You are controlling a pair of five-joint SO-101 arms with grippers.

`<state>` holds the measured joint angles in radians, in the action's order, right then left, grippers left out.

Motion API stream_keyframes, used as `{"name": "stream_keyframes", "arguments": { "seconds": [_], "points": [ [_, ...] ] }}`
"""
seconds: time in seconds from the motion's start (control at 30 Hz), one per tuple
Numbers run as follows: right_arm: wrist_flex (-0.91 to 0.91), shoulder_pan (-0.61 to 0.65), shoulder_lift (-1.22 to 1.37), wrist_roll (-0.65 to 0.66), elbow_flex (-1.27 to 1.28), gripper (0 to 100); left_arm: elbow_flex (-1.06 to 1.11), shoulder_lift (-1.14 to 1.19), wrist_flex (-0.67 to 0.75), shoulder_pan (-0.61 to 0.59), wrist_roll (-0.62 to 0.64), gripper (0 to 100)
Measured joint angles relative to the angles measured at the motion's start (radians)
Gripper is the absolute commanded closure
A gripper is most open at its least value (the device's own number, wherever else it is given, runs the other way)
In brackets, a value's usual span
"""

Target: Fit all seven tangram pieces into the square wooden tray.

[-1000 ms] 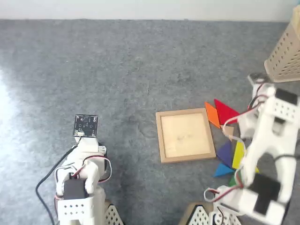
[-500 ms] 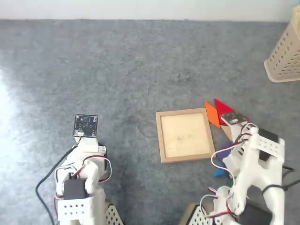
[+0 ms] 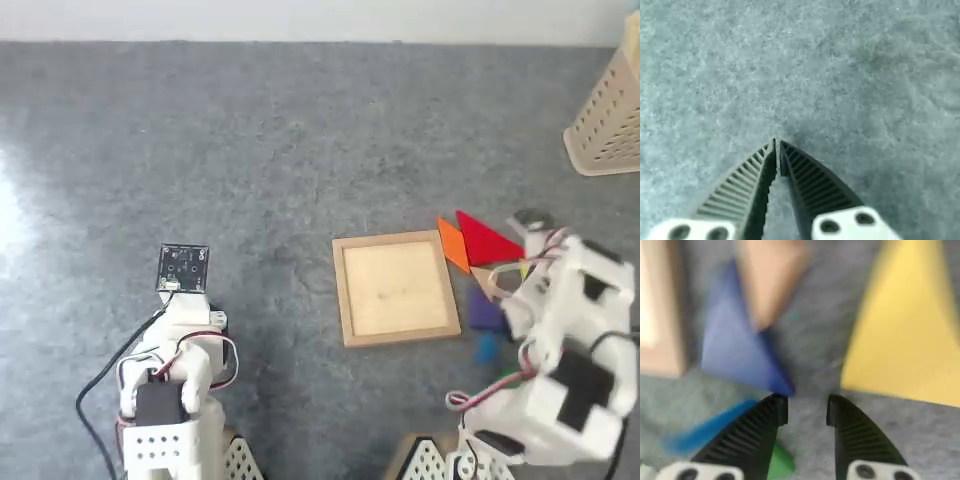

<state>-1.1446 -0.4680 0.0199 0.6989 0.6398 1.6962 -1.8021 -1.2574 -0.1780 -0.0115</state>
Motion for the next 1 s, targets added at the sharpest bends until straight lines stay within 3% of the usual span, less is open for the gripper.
{"name": "stream_keyframes", "arguments": {
  "seconds": [0.2, 0.37, 0.47, 0.67, 0.77, 1.0],
  "points": [
    [-0.084, -0.048, 0.020, -0.031, -0.222, 81.8, 0.000, 0.000, 0.000, 0.002, 0.000, 99],
    [-0.206, -0.035, 0.021, 0.049, -0.267, 81.7, 0.000, 0.000, 0.000, 0.002, 0.000, 99],
    [-0.215, -0.032, 0.025, 0.152, -0.296, 80.4, 0.000, 0.000, 0.000, 0.002, 0.000, 99],
    [-0.224, -0.032, 0.026, 0.466, -0.321, 66.4, 0.000, 0.000, 0.000, 0.002, 0.000, 99],
    [-0.216, -0.032, 0.026, 0.597, -0.321, 66.0, 0.000, 0.000, 0.000, 0.002, 0.000, 99],
    [-0.170, -0.006, 0.106, 0.669, -0.321, 65.9, 0.000, 0.000, 0.000, 0.002, 0.000, 99]
  ]
}}
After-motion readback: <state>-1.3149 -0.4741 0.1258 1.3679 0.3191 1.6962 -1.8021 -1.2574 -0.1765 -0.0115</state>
